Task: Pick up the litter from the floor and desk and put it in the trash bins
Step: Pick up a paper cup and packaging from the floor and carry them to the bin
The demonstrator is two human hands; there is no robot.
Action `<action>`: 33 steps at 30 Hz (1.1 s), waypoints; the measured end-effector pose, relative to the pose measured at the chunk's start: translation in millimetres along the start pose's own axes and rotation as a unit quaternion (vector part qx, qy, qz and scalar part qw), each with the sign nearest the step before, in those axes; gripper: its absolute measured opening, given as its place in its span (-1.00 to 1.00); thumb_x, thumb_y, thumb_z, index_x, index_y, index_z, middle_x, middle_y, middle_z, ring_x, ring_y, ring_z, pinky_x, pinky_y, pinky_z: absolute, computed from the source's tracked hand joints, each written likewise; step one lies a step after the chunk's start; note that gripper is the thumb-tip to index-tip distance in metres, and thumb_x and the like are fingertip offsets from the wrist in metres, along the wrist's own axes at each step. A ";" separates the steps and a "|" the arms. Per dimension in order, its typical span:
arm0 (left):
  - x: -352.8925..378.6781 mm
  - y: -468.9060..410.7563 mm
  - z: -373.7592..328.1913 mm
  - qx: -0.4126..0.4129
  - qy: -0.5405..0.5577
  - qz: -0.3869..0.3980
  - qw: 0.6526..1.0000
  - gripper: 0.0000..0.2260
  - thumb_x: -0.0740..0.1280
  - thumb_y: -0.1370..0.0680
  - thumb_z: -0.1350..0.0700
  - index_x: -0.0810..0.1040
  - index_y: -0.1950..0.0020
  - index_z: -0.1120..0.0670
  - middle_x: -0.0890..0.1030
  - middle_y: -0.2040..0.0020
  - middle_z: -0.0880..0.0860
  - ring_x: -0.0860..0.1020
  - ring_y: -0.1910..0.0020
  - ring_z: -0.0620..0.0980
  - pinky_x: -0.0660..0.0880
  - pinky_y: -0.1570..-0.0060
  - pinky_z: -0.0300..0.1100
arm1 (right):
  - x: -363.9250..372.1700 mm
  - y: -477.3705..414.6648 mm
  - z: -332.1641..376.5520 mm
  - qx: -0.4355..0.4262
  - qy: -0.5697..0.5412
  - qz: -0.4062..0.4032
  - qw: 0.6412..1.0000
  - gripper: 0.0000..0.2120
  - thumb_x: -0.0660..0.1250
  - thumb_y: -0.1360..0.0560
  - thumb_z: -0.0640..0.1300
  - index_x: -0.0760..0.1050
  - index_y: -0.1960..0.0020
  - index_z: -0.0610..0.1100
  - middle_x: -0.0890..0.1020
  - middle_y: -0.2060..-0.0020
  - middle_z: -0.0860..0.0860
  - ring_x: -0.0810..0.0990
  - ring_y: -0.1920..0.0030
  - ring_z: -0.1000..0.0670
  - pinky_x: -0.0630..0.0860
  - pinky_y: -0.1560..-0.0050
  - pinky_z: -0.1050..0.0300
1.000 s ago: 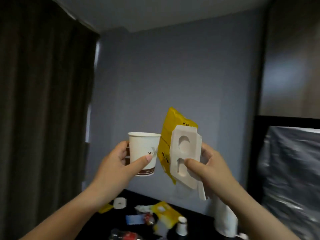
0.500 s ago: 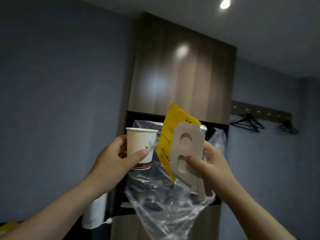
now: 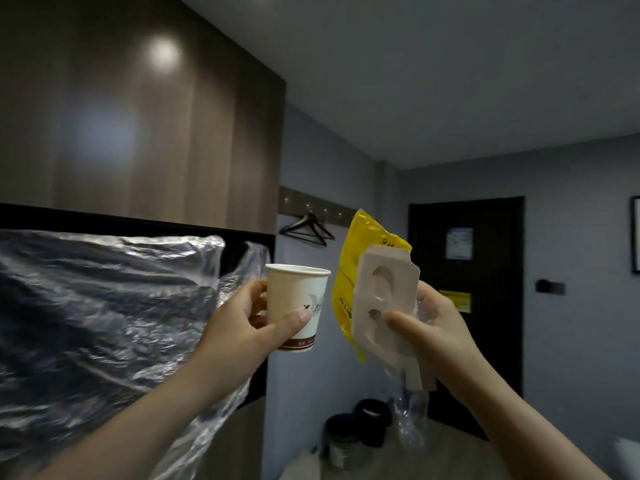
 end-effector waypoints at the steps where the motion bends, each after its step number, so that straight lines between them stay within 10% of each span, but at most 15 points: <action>1: 4.7 -9.5 7.9 0.002 0.012 0.015 1.000 -0.50 0.52 -0.20 -0.12 0.53 -0.10 -0.08 0.69 -0.01 -0.06 0.67 0.05 -0.09 0.60 0.15 -0.24 | -3.2 -1.9 -4.6 0.000 0.014 -0.008 1.000 -0.69 0.35 -0.29 -0.06 0.57 -0.01 0.18 0.67 0.07 0.05 0.64 0.01 0.02 0.62 -0.02 -0.07; 16: 12.0 -135.3 148.6 -0.002 0.109 0.145 0.983 -0.50 0.52 -0.19 -0.25 0.53 -0.08 -0.23 0.67 -0.06 -0.07 0.66 -0.01 -0.05 0.59 0.06 -0.14 | 22.4 -61.8 -98.8 0.068 0.129 -0.086 0.986 -0.61 0.34 -0.29 -0.02 0.51 -0.12 0.11 0.64 0.03 0.08 0.62 -0.02 0.03 0.57 -0.04 0.04; 33: 142.7 -294.4 368.3 -0.092 0.043 0.135 0.986 -0.66 0.49 -0.36 -0.10 0.51 -0.10 -0.19 0.66 -0.01 -0.22 0.64 0.02 -0.21 0.57 0.04 -0.20 | -18.5 -196.1 -379.3 0.161 0.136 -0.092 0.973 -0.69 0.41 -0.43 -0.18 0.48 0.03 0.22 0.64 0.15 0.23 0.62 0.09 0.16 0.51 0.21 0.30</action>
Point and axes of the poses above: each hand's wrist, its own y-axis away from the middle knuckle, its own x-axis out of the palm, z = x × y, the point moved 3 cm from there along -y, towards the middle knuckle
